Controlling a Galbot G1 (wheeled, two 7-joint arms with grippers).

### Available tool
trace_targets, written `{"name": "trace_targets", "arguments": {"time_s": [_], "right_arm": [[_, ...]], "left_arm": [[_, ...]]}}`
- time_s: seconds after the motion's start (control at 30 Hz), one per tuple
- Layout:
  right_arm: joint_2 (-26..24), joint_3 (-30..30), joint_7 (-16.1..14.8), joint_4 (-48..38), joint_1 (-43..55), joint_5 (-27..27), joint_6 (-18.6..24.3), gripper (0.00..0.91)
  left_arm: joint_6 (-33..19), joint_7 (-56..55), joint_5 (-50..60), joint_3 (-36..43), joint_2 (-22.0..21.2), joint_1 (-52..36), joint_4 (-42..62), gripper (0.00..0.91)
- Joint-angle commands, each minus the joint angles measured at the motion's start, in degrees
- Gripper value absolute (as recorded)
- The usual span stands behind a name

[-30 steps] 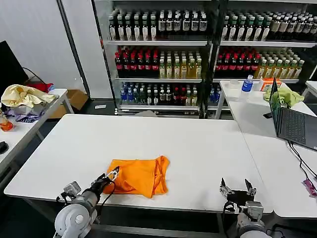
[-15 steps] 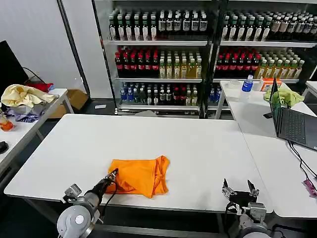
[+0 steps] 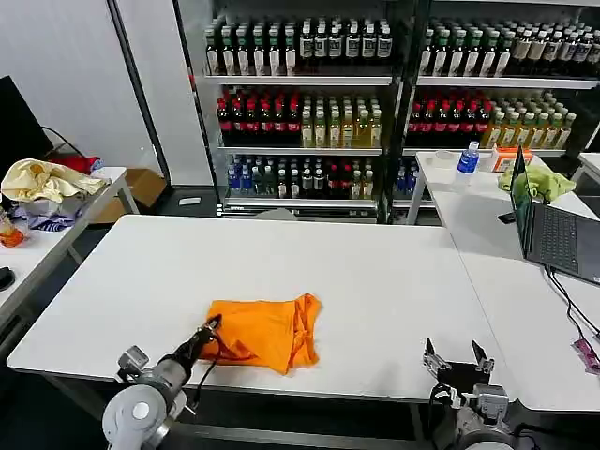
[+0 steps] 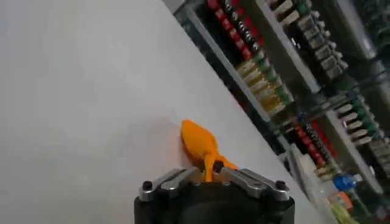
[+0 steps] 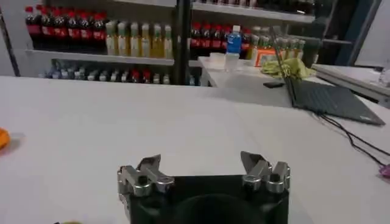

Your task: Fold and organize the clothes.

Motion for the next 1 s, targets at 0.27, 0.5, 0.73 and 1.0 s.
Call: {"name": "trace_targets", "arguments": {"time_s": [0.27,0.5,0.73,1.0], "right_arm": [[-1.2,1.1,-0.3,0.8,0.2,1.9,0.5,0.907],[-2.2,2.0,-0.5,1.0,-0.3,2.8,1.3,0.907],[-1.1,1.2,-0.5,0.4,-0.6,0.8,1.4,0.907],[-1.7,2.8,-0.7,-0.7,-1.6,0.8,2.6,0.907]], "left_arm": [[5.4,1.7,-19.6,-31.4,33.5,-7.5,9.7,0.010],[7.3,6.6,-8.8,-28.8,40.2,-8.6,4.9,0.010],[-1.8,12.4,31.7,-6.7,28.4,0.5,1.3,0.010],[-13.8,9.5,59.4,8.5,18.9,2.7,5.6,0.010]]}}
